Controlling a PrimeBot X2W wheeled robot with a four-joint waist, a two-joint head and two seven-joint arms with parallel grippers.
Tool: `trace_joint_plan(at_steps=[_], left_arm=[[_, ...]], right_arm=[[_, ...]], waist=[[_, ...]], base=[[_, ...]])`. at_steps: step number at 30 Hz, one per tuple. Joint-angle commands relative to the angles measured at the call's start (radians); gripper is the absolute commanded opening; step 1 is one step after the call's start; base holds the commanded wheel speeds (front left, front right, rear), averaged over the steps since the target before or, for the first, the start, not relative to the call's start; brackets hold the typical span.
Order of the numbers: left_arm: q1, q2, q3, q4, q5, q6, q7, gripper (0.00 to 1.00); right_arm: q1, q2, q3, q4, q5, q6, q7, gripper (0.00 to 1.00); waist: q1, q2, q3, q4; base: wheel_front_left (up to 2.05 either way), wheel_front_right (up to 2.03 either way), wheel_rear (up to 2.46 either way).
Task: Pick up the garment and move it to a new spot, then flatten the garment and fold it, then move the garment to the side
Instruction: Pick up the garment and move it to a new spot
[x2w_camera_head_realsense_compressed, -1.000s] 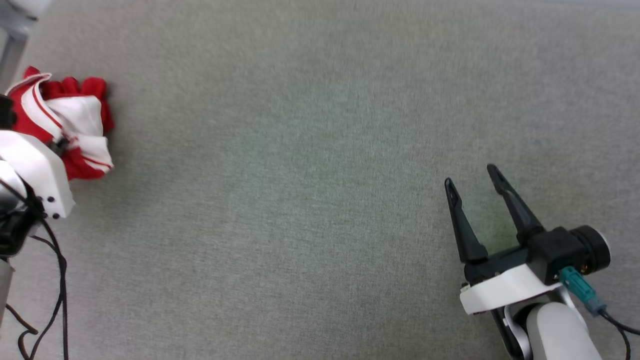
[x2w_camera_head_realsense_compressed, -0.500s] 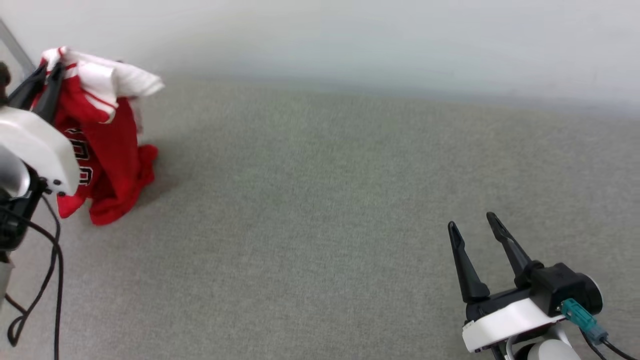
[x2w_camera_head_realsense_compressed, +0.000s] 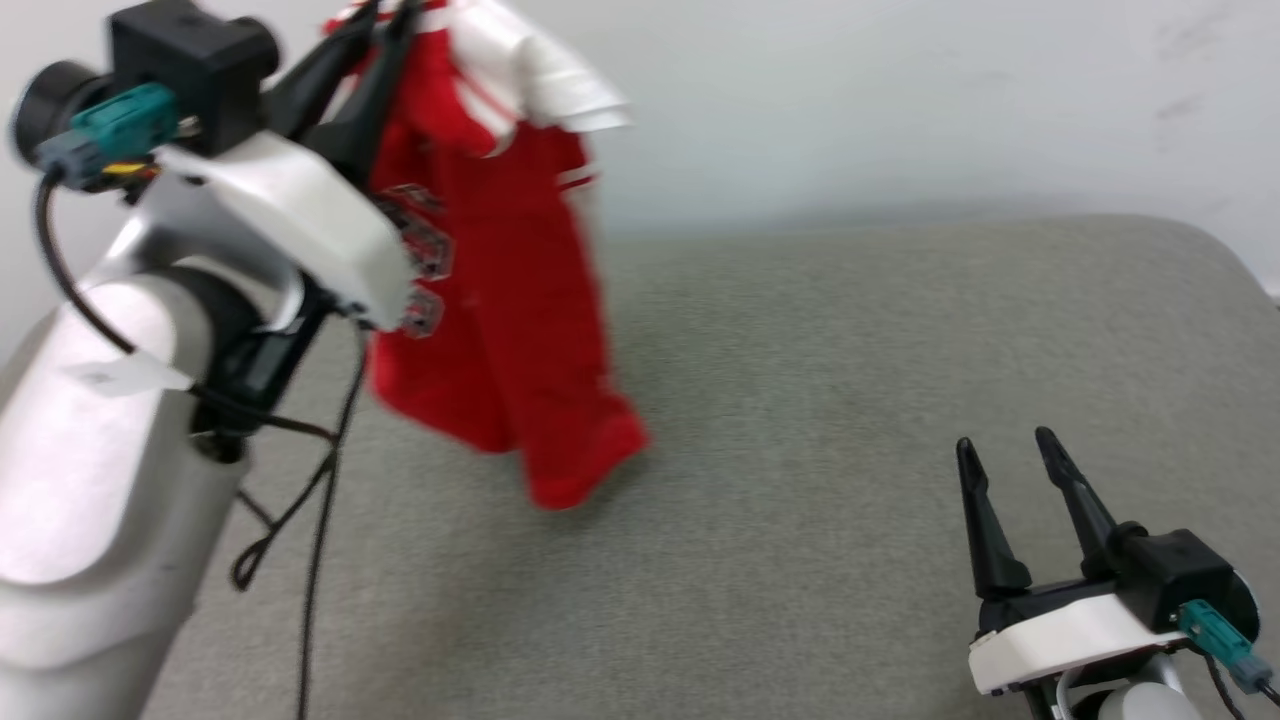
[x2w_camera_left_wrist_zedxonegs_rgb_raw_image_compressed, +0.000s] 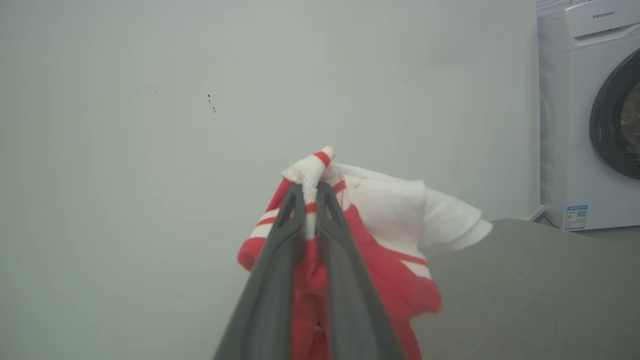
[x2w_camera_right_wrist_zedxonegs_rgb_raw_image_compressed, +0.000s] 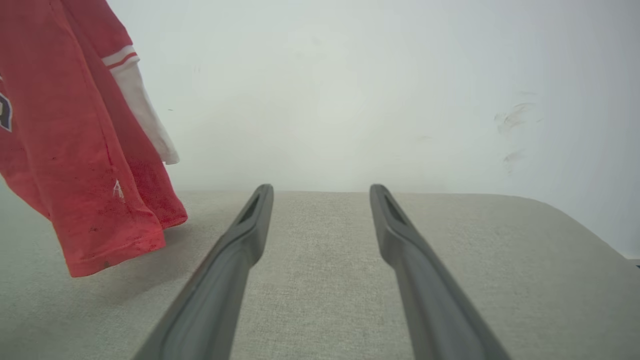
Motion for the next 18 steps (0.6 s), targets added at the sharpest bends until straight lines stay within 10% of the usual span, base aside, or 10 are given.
trace_joint_plan(at_steps=[1,10,18], left_arm=[[-0.039,-0.041,-0.019,-0.004,-0.006,-0.006,-0.017,0.0],[-0.04,-0.189,-0.081,0.016,-0.058,-0.026,-0.094,0.0],[0.165,-0.174,-0.142,0.198,-0.132,-0.075,-0.136,0.0]], right_arm=[[0.008,0.001,-0.02,-0.002,-0.02,-0.001,-0.002,1.0],[-0.018,0.002,-0.122,-0.002,0.01,-0.001,-0.002,1.0],[-0.045,0.002,-0.144,-0.01,0.009,-0.001,-0.002,1.0]], waist=[[0.0001,-0.0001,0.008,-0.068],[0.0001,-0.0001,0.053,-0.156],[0.0001,-0.0001,0.116,-0.159]], base=[[0.0,0.0,0.0],[0.0,0.0,0.0],[0.0,0.0,0.0]])
